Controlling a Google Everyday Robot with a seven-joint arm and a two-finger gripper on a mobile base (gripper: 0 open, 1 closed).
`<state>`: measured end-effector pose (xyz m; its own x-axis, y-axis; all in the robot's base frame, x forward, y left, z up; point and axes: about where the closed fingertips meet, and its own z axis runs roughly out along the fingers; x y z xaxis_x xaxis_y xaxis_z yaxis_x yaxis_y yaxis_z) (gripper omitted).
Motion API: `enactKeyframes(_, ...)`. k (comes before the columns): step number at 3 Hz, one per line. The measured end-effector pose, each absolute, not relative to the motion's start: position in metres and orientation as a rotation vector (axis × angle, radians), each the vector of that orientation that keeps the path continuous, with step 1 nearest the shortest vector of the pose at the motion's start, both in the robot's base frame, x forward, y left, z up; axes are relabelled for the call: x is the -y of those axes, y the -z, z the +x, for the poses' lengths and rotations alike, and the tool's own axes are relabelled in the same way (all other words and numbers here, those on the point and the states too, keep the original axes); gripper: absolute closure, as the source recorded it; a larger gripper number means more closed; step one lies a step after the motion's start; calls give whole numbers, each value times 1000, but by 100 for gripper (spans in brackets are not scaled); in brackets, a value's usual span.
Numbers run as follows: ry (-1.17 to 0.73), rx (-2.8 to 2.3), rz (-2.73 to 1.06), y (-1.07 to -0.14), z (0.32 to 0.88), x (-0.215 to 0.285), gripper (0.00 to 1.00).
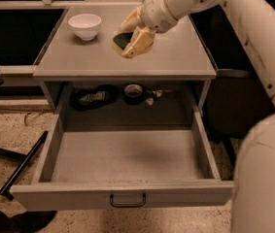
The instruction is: Place sponge into top drawer
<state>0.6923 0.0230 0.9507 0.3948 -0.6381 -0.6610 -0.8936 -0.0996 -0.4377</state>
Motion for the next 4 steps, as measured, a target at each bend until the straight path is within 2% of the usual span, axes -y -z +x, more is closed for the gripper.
enactKeyframes(1, -422, -1333, -1720, -996, 631, -25, 100)
enactKeyframes(2, -584, -1420, -1637, -987, 578, -49, 100)
enactKeyframes(3, -815, -1527, -1597, -933, 536, -83, 100)
enactKeyframes(4, -856, -1558, -1631, -908, 521, -91, 100)
